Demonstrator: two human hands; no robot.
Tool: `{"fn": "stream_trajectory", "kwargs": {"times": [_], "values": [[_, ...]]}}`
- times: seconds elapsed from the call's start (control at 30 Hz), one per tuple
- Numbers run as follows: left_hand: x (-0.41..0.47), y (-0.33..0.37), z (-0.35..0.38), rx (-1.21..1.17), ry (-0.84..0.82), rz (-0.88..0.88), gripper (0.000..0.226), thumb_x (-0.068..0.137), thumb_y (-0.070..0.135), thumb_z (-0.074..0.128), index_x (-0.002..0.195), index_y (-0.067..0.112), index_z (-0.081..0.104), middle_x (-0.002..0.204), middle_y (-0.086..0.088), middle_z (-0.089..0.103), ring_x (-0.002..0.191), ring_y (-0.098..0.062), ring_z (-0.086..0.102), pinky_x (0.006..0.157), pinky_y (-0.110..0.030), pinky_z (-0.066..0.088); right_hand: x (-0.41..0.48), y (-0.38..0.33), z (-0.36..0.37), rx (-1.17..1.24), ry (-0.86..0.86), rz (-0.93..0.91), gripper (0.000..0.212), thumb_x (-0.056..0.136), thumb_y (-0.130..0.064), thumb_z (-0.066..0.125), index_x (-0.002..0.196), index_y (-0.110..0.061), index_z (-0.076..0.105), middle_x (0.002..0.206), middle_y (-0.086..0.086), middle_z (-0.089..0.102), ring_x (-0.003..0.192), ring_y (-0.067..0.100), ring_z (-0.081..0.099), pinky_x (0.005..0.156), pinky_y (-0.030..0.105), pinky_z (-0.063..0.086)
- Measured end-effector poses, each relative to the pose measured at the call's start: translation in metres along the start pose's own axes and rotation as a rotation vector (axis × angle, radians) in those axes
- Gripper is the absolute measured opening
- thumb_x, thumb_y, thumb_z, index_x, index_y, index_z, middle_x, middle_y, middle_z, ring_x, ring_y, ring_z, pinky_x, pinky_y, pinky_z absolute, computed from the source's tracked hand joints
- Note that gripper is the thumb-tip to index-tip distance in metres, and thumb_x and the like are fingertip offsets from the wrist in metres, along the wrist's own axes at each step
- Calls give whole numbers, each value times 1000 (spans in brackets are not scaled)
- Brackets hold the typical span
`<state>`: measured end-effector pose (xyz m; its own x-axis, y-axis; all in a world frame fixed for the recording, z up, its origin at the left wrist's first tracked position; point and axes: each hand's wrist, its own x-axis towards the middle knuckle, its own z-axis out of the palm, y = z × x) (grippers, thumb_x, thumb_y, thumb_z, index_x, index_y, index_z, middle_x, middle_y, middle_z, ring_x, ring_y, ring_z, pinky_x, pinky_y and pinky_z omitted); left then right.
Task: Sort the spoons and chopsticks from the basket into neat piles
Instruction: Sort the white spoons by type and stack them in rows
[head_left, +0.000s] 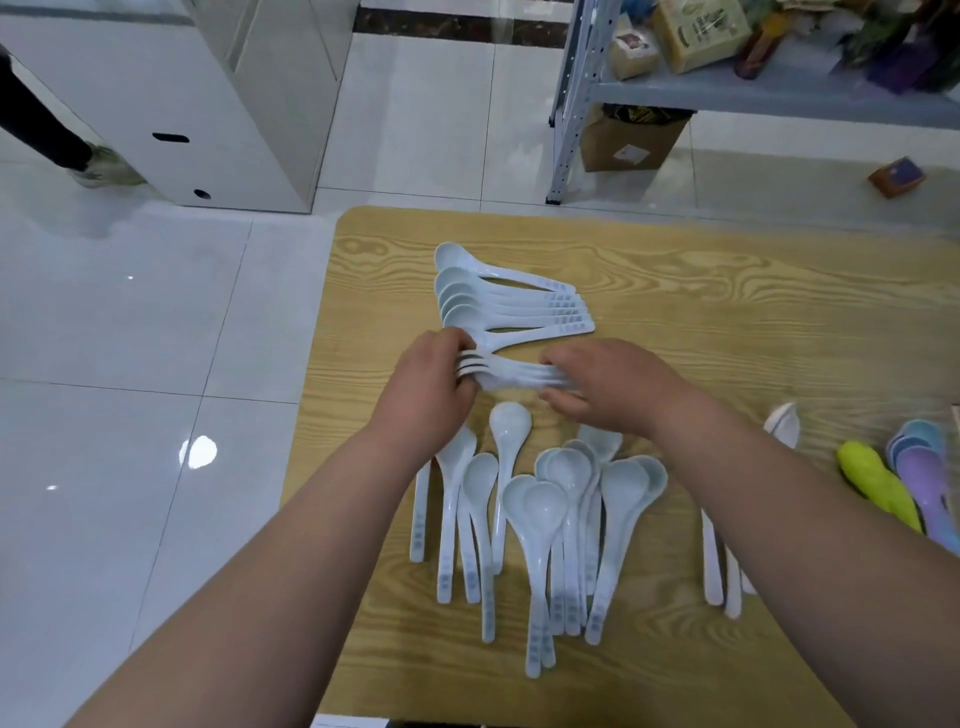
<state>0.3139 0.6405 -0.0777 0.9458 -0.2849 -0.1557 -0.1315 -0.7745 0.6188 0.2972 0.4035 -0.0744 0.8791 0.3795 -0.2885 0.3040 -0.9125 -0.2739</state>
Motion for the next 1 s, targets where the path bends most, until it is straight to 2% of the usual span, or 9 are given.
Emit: {"fn": "stream_trajectory", "kwargs": {"times": [0.17, 0.33, 0.47, 0.6, 0.73, 0.8, 0.87, 0.93, 1.0], "values": [[23, -18, 30, 147, 44, 80, 27, 78, 8, 71, 104, 7, 62, 99, -13, 54, 88, -32, 53, 77, -42, 48, 27, 30, 29, -31, 143, -86, 40, 90, -45, 55, 113, -13, 64, 114, 8, 58, 106, 30, 56, 88, 42, 47], [32, -31, 42, 280, 127, 143, 28, 74, 10, 77, 96, 6, 61, 92, -14, 53, 81, -33, 50, 70, -40, 45, 44, 43, 51, 34, 243, -98, 33, 80, -37, 76, 102, -15, 65, 146, 15, 46, 144, 36, 33, 113, 54, 29], [43, -34, 43, 296, 165, 189, 25, 72, 4, 74, 90, 2, 57, 88, -16, 52, 77, -34, 50, 68, -36, 38, 57, 51, 56, 160, 249, -97, 54, 79, -38, 79, 125, -19, 58, 158, 12, 33, 153, 32, 16, 119, 52, 22], [57, -38, 41, 325, 182, 240, 27, 70, 3, 77, 88, 2, 57, 85, -16, 53, 74, -33, 50, 63, -37, 41, 73, 56, 43, 130, 165, -64, 79, 73, -62, 74, 139, -32, 43, 167, 5, 12, 156, 27, -2, 123, 47, 5], [71, -41, 39, 399, 232, 306, 34, 69, 11, 77, 95, 0, 59, 85, -16, 54, 74, -33, 49, 71, -44, 44, 89, 56, 39, 65, 71, -22, 97, 72, -78, 58, 153, -38, 24, 169, 4, 2, 155, 25, -1, 125, 45, 1], [77, -45, 36, 425, 234, 292, 50, 74, 27, 73, 112, 1, 56, 97, -18, 55, 85, -36, 51, 83, -40, 38, 91, 55, 44, 79, 120, -35, 92, 74, -77, 49, 153, -35, 28, 166, 5, 16, 152, 28, 16, 123, 46, 10], [84, -49, 28, 356, 191, 207, 81, 72, 39, 72, 138, 4, 42, 123, -22, 49, 111, -41, 47, 99, -44, 34, 91, 55, 49, 90, 208, -79, 82, 79, -72, 47, 149, -30, 38, 156, 3, 33, 141, 29, 34, 118, 47, 22], [92, -51, 16, 193, 80, 104, 115, 67, 39, 83, 157, 11, 17, 154, -21, 23, 142, -38, 24, 114, -45, 26, 90, 55, 54, 92, 274, -113, 74, 83, -67, 49, 144, -26, 46, 147, 4, 42, 133, 30, 42, 113, 48, 30], [101, -53, 8, 118, -57, 82, 132, 67, 39, 87, 160, 18, -5, 167, -6, -2, 153, -22, 4, 120, -34, 16, 90, 53, 60, 97, 336, -138, 70, 85, -63, 52, 140, -22, 51, 141, 8, 47, 127, 31, 47, 109, 49, 36]]}}
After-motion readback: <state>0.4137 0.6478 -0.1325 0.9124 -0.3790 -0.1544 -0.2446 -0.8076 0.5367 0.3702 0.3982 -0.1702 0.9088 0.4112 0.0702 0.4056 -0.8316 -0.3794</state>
